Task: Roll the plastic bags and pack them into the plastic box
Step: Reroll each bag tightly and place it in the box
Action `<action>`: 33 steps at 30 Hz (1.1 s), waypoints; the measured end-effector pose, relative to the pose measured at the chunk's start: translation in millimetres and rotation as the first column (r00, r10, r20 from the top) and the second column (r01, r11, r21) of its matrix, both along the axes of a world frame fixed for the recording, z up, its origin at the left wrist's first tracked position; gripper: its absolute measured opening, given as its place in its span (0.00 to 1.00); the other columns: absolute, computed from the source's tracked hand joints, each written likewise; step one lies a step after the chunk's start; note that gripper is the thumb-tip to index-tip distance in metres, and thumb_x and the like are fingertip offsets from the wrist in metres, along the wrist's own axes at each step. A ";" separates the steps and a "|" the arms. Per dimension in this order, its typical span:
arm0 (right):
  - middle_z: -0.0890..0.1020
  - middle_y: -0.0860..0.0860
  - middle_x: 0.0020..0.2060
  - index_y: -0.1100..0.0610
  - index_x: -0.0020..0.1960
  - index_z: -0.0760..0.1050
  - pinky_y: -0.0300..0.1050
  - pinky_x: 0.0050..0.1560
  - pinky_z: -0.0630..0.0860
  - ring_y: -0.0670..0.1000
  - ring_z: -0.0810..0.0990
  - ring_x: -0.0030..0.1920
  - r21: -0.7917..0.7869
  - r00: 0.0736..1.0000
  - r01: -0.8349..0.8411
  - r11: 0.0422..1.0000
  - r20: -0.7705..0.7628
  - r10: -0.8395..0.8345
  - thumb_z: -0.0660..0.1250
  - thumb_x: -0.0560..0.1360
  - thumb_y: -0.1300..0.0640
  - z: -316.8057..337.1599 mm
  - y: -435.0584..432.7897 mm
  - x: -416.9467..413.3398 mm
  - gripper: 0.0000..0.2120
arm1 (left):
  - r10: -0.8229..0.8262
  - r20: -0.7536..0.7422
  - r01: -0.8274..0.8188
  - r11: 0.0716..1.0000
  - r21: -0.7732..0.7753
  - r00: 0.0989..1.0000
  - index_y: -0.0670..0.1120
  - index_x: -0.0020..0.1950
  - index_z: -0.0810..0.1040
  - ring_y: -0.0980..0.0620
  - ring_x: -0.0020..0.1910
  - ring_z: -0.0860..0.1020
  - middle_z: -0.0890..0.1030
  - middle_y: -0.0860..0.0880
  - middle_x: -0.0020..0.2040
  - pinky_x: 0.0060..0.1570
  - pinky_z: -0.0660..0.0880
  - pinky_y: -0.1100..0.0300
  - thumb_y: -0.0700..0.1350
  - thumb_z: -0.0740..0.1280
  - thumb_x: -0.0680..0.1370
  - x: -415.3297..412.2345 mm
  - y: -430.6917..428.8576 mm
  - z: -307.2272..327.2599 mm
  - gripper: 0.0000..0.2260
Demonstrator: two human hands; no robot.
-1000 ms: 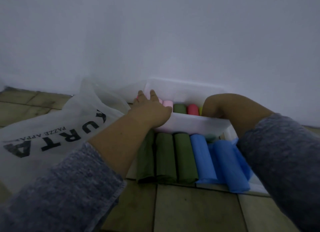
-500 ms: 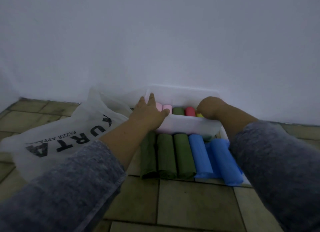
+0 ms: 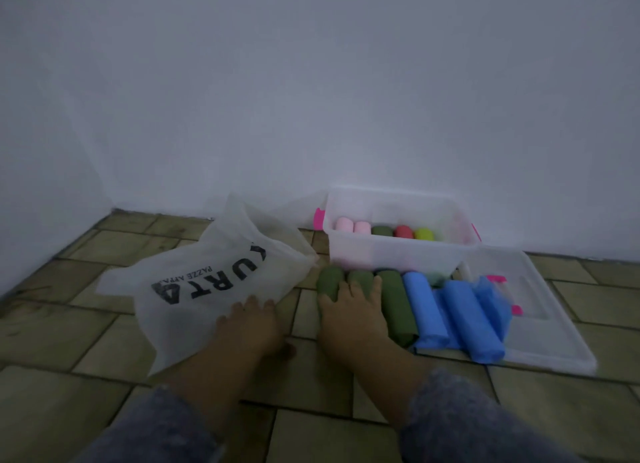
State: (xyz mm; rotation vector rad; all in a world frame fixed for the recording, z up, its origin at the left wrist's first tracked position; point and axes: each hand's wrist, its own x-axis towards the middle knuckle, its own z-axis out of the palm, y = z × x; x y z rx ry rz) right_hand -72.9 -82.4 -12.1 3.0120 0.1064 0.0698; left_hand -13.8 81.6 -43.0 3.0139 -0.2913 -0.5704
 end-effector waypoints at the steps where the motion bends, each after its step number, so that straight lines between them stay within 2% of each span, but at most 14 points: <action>1: 0.62 0.61 0.73 0.52 0.70 0.64 0.72 0.67 0.36 0.63 0.56 0.73 -0.004 1.000 -0.016 1.000 0.003 0.016 0.58 0.75 0.48 -1.2 0.5 -3.6 0.24 | 0.006 -0.017 -0.006 1.000 0.000 1.000 0.51 0.73 0.56 0.40 0.69 0.62 0.60 0.44 0.71 0.65 0.63 0.40 0.68 0.69 0.63 0.6 0.7 -1.0 0.45; 5: 0.60 0.57 0.75 0.48 0.68 0.65 0.69 0.66 0.28 0.58 0.50 0.76 -0.010 0.985 -0.164 0.986 -0.051 0.163 0.59 0.75 0.47 -0.9 -0.6 -30.8 0.22 | 0.027 -0.021 -0.027 0.999 0.021 0.999 0.51 0.75 0.53 0.38 0.71 0.58 0.55 0.42 0.74 0.67 0.61 0.39 0.69 0.68 0.64 -0.3 1.2 -0.6 0.47; 8: 0.63 0.52 0.73 0.47 0.64 0.68 0.65 0.65 0.25 0.54 0.51 0.76 0.052 0.970 -0.223 0.973 -0.085 0.227 0.61 0.74 0.49 -0.3 -10.4 -62.3 0.19 | 0.012 0.004 -0.012 1.000 -0.006 1.000 0.50 0.74 0.54 0.38 0.70 0.60 0.57 0.42 0.73 0.67 0.62 0.39 0.67 0.69 0.65 -2.9 2.0 2.1 0.45; 10: 0.69 0.45 0.68 0.44 0.58 0.71 0.65 0.72 0.37 0.49 0.59 0.72 0.185 0.969 -0.195 0.963 -0.114 0.218 0.61 0.73 0.49 4.6 -24.1 -83.6 0.14 | 0.007 0.009 -0.006 1.000 -0.025 1.000 0.49 0.74 0.55 0.39 0.70 0.60 0.58 0.42 0.73 0.67 0.62 0.40 0.67 0.69 0.66 -6.1 2.3 6.8 0.44; 11: 0.73 0.42 0.62 0.43 0.52 0.72 0.59 0.74 0.49 0.45 0.65 0.66 0.273 0.975 -0.170 0.947 -0.093 0.202 0.61 0.72 0.50 7.2 -30.6 -92.6 0.09 | 0.007 0.005 -0.007 1.000 -0.022 1.000 0.49 0.75 0.55 0.39 0.70 0.60 0.58 0.42 0.73 0.67 0.62 0.40 0.67 0.69 0.66 -7.9 3.0 9.5 0.45; 12: 0.74 0.39 0.55 0.42 0.47 0.70 0.48 0.68 0.60 0.43 0.69 0.58 0.346 0.982 -0.149 0.926 -0.061 0.181 0.62 0.71 0.51 9.8 -36.1 -100.7 0.05 | 0.009 0.000 -0.009 1.000 -0.017 1.000 0.49 0.76 0.53 0.39 0.71 0.59 0.57 0.42 0.74 0.67 0.62 0.39 0.66 0.69 0.66 -10.5 3.1 12.1 0.46; 13: 0.73 0.38 0.48 0.42 0.44 0.67 0.38 0.57 0.65 0.41 0.70 0.50 0.399 0.989 -0.122 0.909 -0.029 0.145 0.63 0.70 0.51 11.3 -40.4 -107.3 0.06 | 0.009 0.003 -0.009 1.000 -0.022 1.000 0.50 0.76 0.51 0.38 0.72 0.58 0.54 0.42 0.76 0.68 0.60 0.39 0.66 0.70 0.66 -13.7 2.2 15.7 0.46; 15: 0.72 0.41 0.43 0.44 0.44 0.67 0.31 0.42 0.64 0.41 0.70 0.43 0.447 0.996 -0.064 0.892 -0.031 0.086 0.64 0.69 0.52 11.0 -46.1 -116.2 0.07 | -0.008 0.086 0.017 0.995 -0.098 0.996 0.51 0.77 0.49 0.40 0.74 0.54 0.49 0.44 0.77 0.70 0.57 0.40 0.63 0.69 0.69 -23.6 -2.4 24.2 0.44; 17: 0.73 0.41 0.43 0.46 0.45 0.70 0.29 0.40 0.64 0.40 0.70 0.43 0.469 0.995 -0.053 0.882 -0.049 0.086 0.66 0.68 0.52 7.5 -50.1 -121.5 0.08 | -0.039 0.266 0.120 0.947 -0.297 0.963 0.52 0.74 0.58 0.44 0.71 0.62 0.58 0.46 0.75 0.66 0.64 0.47 0.57 0.68 0.72 -39.6 -12.4 31.9 0.35; 19: 0.72 0.38 0.42 0.44 0.43 0.69 0.29 0.40 0.63 0.38 0.69 0.43 0.502 0.994 -0.053 0.863 -0.054 0.092 0.67 0.66 0.51 5.1 -53.8 -125.0 0.09 | -0.104 0.275 0.233 0.840 -0.491 0.956 0.57 0.64 0.69 0.55 0.59 0.72 0.70 0.53 0.64 0.55 0.72 0.58 0.55 0.68 0.72 -61.7 -24.2 39.4 0.22; 22: 0.69 0.37 0.39 0.43 0.43 0.67 0.29 0.37 0.62 0.38 0.69 0.41 0.505 0.995 -0.034 0.862 -0.064 0.077 0.69 0.65 0.50 2.9 -57.4 -128.3 0.11 | -0.383 0.068 0.369 0.807 -0.460 0.921 0.61 0.55 0.73 0.61 0.47 0.73 0.73 0.59 0.50 0.41 0.67 0.67 0.55 0.67 0.73 -94.5 -41.0 36.5 0.12; 25: 0.71 0.39 0.41 0.43 0.45 0.68 0.32 0.37 0.63 0.42 0.70 0.42 0.490 0.995 -0.019 0.871 -0.076 0.064 0.69 0.65 0.49 2.2 -58.2 -127.2 0.13 | -0.366 0.012 0.321 0.799 -0.509 0.931 0.55 0.56 0.75 0.55 0.50 0.74 0.77 0.53 0.54 0.48 0.71 0.59 0.52 0.61 0.79 -97.1 -52.2 29.8 0.08; 29: 0.75 0.41 0.48 0.42 0.51 0.66 0.44 0.50 0.69 0.46 0.74 0.49 0.481 0.986 0.004 0.877 -0.147 0.076 0.68 0.65 0.48 3.1 -54.5 -122.5 0.17 | -0.246 -0.318 -0.068 0.684 -0.726 0.916 0.51 0.64 0.76 0.51 0.60 0.75 0.79 0.48 0.61 0.65 0.68 0.50 0.58 0.55 0.81 -88.7 -60.3 32.1 0.19; 33: 0.74 0.42 0.62 0.40 0.66 0.65 0.53 0.66 0.64 0.47 0.72 0.62 0.425 0.966 0.001 0.905 -0.236 0.109 0.67 0.68 0.50 5.2 -52.9 -120.7 0.27 | -0.264 -0.355 -0.040 0.750 -0.660 0.897 0.53 0.66 0.74 0.50 0.61 0.75 0.78 0.47 0.63 0.67 0.66 0.49 0.64 0.51 0.79 -80.8 -63.0 29.1 0.25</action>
